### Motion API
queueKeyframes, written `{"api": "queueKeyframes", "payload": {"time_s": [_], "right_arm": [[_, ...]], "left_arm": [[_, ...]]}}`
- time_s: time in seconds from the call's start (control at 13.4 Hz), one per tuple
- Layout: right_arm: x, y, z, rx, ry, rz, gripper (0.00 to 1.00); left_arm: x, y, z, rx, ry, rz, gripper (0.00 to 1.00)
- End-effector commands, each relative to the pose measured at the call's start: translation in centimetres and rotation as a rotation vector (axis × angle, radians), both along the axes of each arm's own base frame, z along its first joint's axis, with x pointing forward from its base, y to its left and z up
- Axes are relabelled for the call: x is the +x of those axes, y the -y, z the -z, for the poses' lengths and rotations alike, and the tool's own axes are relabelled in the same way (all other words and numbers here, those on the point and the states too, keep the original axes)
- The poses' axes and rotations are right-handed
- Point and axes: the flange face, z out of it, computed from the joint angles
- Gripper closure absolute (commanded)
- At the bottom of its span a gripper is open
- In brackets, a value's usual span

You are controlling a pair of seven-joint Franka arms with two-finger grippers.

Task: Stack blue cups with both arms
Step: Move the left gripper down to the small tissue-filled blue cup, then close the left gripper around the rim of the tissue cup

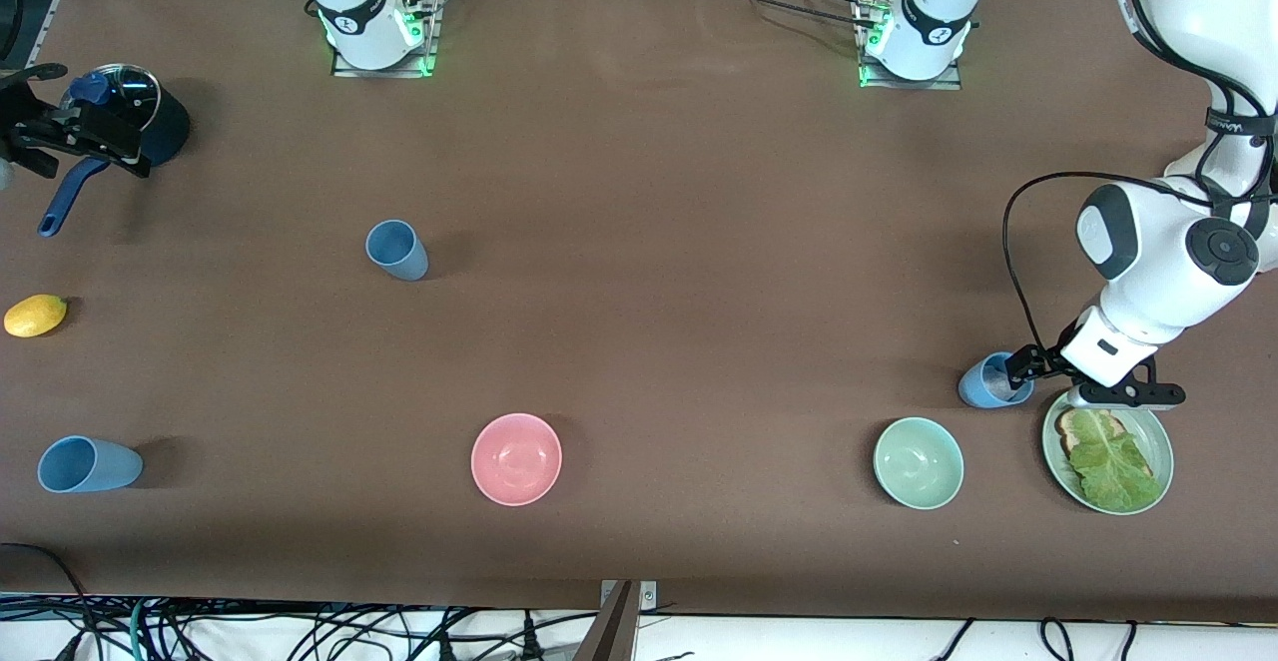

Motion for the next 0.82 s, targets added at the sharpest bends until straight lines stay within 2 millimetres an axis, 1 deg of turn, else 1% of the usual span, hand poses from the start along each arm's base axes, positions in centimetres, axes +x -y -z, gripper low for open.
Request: {"api": "queueKeyframes", "payload": {"time_s": [0.0, 0.22, 0.45, 0.52, 0.6, 0.75], "right_arm": [[-0.1, 0.0, -0.8, 0.006, 0.000, -0.006, 0.00], [-0.1, 0.0, -0.8, 0.006, 0.000, -0.006, 0.00], [-0.1, 0.0, -0.8, 0.006, 0.000, -0.006, 0.00], [-0.1, 0.0, -0.8, 0.006, 0.002, -0.006, 0.00], [-0.1, 0.0, -0.8, 0.006, 0.002, -0.006, 0.00], [-0.1, 0.0, -0.8, 0.006, 0.002, -0.006, 0.00]], "left_arm": [[2.0, -1.0, 1.0, 0.011, 0.016, 0.011, 0.00], [2.2, -1.3, 2.3, 0.012, 0.022, 0.008, 0.00], [2.1, -0.7, 4.7, 0.010, 0.019, 0.014, 0.00], [2.2, -0.4, 5.1, 0.010, 0.024, 0.018, 0.01], [2.2, -0.1, 5.1, 0.009, 0.024, 0.018, 0.03], [2.2, 0.0, 4.8, 0.008, 0.027, 0.014, 0.14]]}}
